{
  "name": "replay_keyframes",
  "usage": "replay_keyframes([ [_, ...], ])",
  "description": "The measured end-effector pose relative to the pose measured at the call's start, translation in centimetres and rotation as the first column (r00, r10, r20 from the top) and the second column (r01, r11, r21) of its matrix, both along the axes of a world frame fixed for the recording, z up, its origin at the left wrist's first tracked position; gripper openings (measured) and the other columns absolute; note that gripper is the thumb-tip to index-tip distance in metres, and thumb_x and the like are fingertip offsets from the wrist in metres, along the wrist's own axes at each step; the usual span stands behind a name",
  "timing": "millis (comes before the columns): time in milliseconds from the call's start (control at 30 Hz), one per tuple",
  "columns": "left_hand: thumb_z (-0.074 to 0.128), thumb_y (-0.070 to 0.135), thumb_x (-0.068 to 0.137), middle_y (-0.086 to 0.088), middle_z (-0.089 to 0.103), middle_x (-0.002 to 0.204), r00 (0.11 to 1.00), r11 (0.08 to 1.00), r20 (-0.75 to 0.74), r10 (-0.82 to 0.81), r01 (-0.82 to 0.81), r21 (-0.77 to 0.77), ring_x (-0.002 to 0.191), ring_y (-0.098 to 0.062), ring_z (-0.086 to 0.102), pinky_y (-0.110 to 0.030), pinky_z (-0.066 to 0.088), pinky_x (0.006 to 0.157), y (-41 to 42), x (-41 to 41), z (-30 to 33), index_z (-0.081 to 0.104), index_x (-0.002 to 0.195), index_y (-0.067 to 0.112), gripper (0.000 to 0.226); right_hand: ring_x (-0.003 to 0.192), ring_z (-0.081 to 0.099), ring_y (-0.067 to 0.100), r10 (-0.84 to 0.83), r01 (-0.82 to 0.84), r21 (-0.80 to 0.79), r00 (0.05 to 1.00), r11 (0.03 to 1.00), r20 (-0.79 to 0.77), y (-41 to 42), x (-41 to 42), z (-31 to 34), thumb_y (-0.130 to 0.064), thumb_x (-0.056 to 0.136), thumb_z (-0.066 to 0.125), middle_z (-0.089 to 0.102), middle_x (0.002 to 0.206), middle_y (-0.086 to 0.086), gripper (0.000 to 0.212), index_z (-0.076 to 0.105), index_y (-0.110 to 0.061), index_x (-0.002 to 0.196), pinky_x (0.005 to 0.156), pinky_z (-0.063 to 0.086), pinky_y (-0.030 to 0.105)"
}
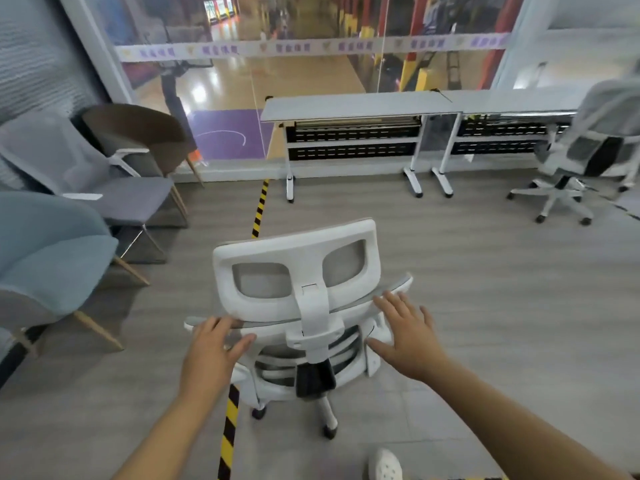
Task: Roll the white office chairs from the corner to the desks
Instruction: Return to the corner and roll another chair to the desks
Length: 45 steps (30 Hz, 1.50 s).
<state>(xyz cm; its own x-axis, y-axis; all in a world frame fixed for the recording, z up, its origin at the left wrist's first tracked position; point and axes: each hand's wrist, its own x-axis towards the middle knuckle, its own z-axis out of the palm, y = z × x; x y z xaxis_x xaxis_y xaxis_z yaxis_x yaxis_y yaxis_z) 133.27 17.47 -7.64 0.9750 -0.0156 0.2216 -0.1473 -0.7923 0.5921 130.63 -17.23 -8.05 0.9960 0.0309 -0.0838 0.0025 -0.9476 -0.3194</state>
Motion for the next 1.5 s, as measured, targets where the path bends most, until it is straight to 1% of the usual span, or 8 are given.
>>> replay_keyframes([
  [200, 0.073, 0.048, 0.077, 0.024, 0.046, 0.095, 1.000, 1.000, -0.015, -0.013, 0.013, 0.000, 0.093, 0.001, 0.039, -0.022, 0.037, 0.064, -9.3, 12.0, 0.1, 0.056, 0.094, 0.034, 0.028, 0.151, -0.010, 0.024, -0.085, 0.085, 0.006, 0.995, 0.996, 0.048, -6.9, 10.1, -0.5, -0.061, 0.091, 0.041, 0.004, 0.165, 0.002, 0.079, 0.010, -0.028, 0.155, 0.120, 0.005, 0.048],
  [333, 0.073, 0.048, 0.076, 0.022, 0.045, 0.095, 0.999, 0.999, -0.036, -0.038, 0.038, 0.009, 0.095, -0.002, 0.040, -0.027, 0.040, 0.066, -15.3, 20.3, 0.5, 0.056, 0.094, 0.033, 0.029, 0.151, -0.011, 0.024, -0.134, 0.132, 0.040, 0.989, 0.991, 0.059, -12.8, 16.9, -0.8, -0.065, 0.086, 0.035, 0.003, 0.165, 0.003, 0.081, 0.011, -0.030, 0.155, 0.119, 0.009, 0.047],
  [667, 0.071, 0.050, 0.078, 0.015, 0.047, 0.098, 0.986, 0.986, -0.012, -0.167, 0.167, 0.012, 0.095, -0.005, 0.042, -0.025, 0.043, 0.066, -29.6, 41.6, 0.4, 0.059, 0.098, 0.029, 0.032, 0.151, -0.009, 0.024, -0.266, 0.263, 0.071, 0.963, 0.962, 0.042, -26.3, 34.1, -0.3, -0.057, 0.089, 0.052, 0.003, 0.164, 0.002, 0.080, 0.014, -0.029, 0.153, 0.120, 0.012, 0.051],
  [900, 0.071, 0.052, 0.075, 0.010, 0.048, 0.095, 0.959, 0.959, 0.017, -0.281, 0.282, -0.027, 0.096, -0.015, 0.045, -0.032, 0.045, 0.069, -40.6, 58.2, -0.4, 0.058, 0.095, 0.026, 0.036, 0.148, 0.018, 0.024, -0.472, 0.446, 0.193, 0.874, 0.874, 0.119, -32.7, 47.6, 2.5, -0.054, 0.089, 0.056, 0.024, 0.158, 0.003, 0.075, 0.021, -0.029, 0.151, 0.118, 0.020, 0.048],
  [1033, 0.065, 0.059, 0.077, 0.011, 0.046, 0.097, 0.932, 0.932, 0.009, -0.361, 0.362, -0.019, 0.098, -0.018, 0.042, -0.035, 0.046, 0.074, -47.8, 66.5, -1.1, 0.051, 0.094, 0.033, 0.034, 0.151, 0.007, 0.021, -0.456, 0.425, 0.210, 0.880, 0.880, 0.130, -35.2, 54.8, 3.7, -0.060, 0.089, 0.051, 0.003, 0.164, -0.003, 0.083, 0.001, -0.043, 0.153, 0.120, 0.016, 0.046],
  [1300, 0.058, 0.043, 0.088, 0.008, 0.051, 0.108, 0.771, 0.762, -0.018, -0.637, 0.632, 0.140, 0.101, -0.019, 0.051, -0.036, 0.049, 0.083, -61.8, 81.3, -0.2, 0.054, 0.118, 0.030, 0.033, 0.150, -0.013, 0.015, -0.544, 0.540, 0.169, 0.839, 0.825, -0.026, -48.0, 67.4, 2.7, -0.077, 0.082, 0.046, -0.028, 0.157, -0.022, 0.106, -0.021, -0.033, 0.152, 0.119, 0.012, 0.056],
  [1400, 0.053, 0.046, 0.087, 0.011, 0.052, 0.120, 0.754, 0.708, -0.063, -0.654, 0.639, 0.302, 0.116, -0.019, 0.049, -0.044, 0.033, 0.106, -66.5, 87.2, 0.1, 0.048, 0.127, 0.039, 0.040, 0.150, -0.012, 0.013, -0.548, 0.541, 0.156, 0.836, 0.826, 0.002, -53.9, 71.1, 2.2, -0.080, 0.079, 0.044, -0.026, 0.157, -0.023, 0.106, -0.016, -0.035, 0.153, 0.119, 0.014, 0.056],
  [1500, 0.054, 0.043, 0.084, 0.011, 0.042, 0.135, 0.792, 0.706, -0.167, -0.587, 0.602, 0.372, 0.127, -0.018, 0.040, -0.050, 0.020, 0.113, -71.4, 92.1, 0.6, 0.039, 0.134, 0.042, 0.052, 0.150, -0.014, 0.011, -0.550, 0.546, 0.148, 0.835, 0.824, -0.015, -59.6, 74.4, 2.3, -0.075, 0.081, 0.047, -0.027, 0.157, -0.023, 0.102, -0.016, -0.037, 0.152, 0.118, 0.015, 0.058],
])
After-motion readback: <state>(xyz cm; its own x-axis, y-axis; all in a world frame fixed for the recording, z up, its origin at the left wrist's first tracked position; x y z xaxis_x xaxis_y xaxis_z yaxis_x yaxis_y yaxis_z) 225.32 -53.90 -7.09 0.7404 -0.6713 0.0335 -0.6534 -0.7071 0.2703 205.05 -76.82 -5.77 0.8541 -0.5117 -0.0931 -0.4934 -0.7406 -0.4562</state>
